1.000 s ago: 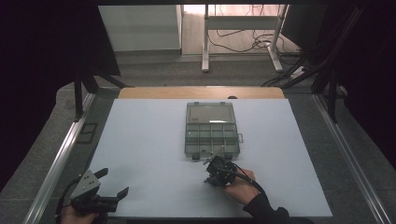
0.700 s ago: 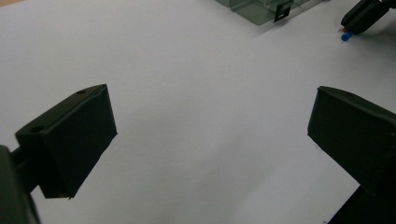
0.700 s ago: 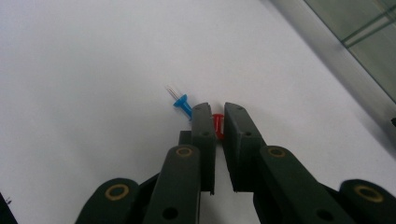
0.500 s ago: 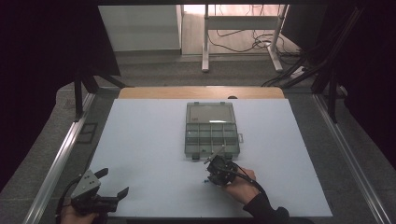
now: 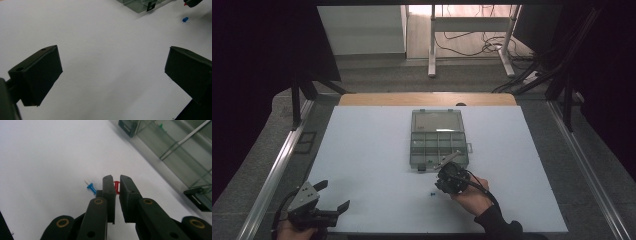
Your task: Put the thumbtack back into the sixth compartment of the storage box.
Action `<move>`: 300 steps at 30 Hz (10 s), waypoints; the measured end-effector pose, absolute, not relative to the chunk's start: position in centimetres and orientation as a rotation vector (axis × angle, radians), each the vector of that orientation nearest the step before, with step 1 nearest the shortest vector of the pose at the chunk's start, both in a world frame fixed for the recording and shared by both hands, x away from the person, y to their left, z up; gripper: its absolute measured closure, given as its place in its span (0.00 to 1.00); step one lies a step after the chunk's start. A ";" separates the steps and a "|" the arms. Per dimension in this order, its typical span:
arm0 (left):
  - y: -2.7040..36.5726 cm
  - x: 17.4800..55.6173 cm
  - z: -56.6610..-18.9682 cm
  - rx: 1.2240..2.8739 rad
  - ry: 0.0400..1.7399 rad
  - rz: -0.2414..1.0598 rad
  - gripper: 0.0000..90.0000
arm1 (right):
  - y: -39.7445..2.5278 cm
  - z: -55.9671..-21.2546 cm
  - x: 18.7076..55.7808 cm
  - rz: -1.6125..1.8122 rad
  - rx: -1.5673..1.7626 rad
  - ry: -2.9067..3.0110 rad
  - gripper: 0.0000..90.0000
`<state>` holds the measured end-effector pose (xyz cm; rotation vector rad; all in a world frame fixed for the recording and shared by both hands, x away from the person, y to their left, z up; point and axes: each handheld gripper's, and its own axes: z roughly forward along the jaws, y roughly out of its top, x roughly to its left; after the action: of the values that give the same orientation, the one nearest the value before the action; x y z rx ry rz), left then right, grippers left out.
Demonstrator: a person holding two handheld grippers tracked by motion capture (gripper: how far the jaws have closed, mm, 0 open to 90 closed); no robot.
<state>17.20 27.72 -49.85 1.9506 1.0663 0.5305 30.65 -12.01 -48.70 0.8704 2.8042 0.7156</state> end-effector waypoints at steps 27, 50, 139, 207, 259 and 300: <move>27.7 17.2 -49.9 1.954 1.067 0.528 0.02 | -11.8 -46.5 32.2 0.863 0.870 2.740 0.91; 27.8 17.3 -49.9 1.951 1.070 0.517 0.02 | -10.5 -45.0 34.9 0.924 0.882 2.700 0.91; 27.7 17.2 -49.8 1.957 1.058 0.524 0.02 | -11.2 -46.2 33.7 0.827 0.873 2.690 0.02; 27.7 17.2 -49.9 1.960 1.056 0.522 0.02 | -10.4 -49.3 30.2 0.773 0.710 2.852 0.90; 27.6 17.3 -49.9 1.974 1.059 0.522 0.02 | -10.6 -46.0 34.4 0.952 0.852 2.718 0.89; 27.5 17.3 -49.9 1.978 1.057 0.522 0.02 | -9.4 -48.0 39.5 0.831 0.944 2.669 0.86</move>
<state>17.33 27.55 -49.89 1.9776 1.0573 0.5216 39.46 -9.41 -48.05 0.9444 2.6685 0.8310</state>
